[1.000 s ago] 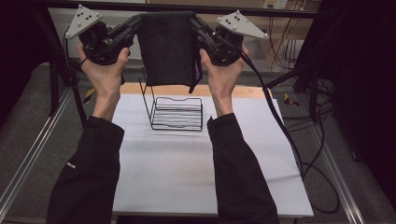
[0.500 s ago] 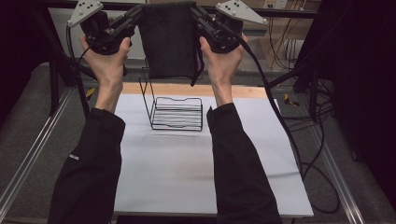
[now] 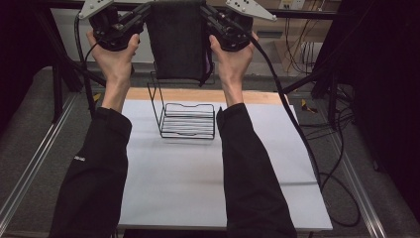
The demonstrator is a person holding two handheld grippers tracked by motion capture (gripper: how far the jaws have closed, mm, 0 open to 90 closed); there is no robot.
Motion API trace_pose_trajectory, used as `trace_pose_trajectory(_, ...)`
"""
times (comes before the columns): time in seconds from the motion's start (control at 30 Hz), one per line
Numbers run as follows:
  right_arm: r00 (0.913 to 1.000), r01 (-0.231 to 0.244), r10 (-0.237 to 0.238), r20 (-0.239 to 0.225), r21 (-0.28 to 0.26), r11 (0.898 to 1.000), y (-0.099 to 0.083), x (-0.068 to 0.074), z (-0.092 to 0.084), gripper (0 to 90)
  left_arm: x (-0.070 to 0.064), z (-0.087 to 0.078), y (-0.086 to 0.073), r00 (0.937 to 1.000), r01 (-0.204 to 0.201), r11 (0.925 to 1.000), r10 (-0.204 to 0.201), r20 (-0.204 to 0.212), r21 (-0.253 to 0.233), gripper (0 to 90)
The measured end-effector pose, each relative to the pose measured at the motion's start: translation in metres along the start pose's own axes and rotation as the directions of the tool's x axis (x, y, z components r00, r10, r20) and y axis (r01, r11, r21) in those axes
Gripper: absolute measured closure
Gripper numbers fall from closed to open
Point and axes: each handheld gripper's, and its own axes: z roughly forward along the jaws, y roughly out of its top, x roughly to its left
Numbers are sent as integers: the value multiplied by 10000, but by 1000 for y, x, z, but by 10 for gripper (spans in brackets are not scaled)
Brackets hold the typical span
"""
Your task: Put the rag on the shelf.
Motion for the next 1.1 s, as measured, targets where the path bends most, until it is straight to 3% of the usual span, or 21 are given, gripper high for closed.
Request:
trace_pose_trajectory(0.57, 9998, 164, -169, 81, 604, 9980, -20, -4, 1, 816, 4, 5, -20, 9998, -85, 9986, 74, 199, 513, 826)
trace_pose_trajectory(1.1, 9998, 61, -39, -180, 1223, 9925, -52, -2, -9, 815, 5, -9, -50, 9971, -371, 9937, 297, 706, 1060, 826)
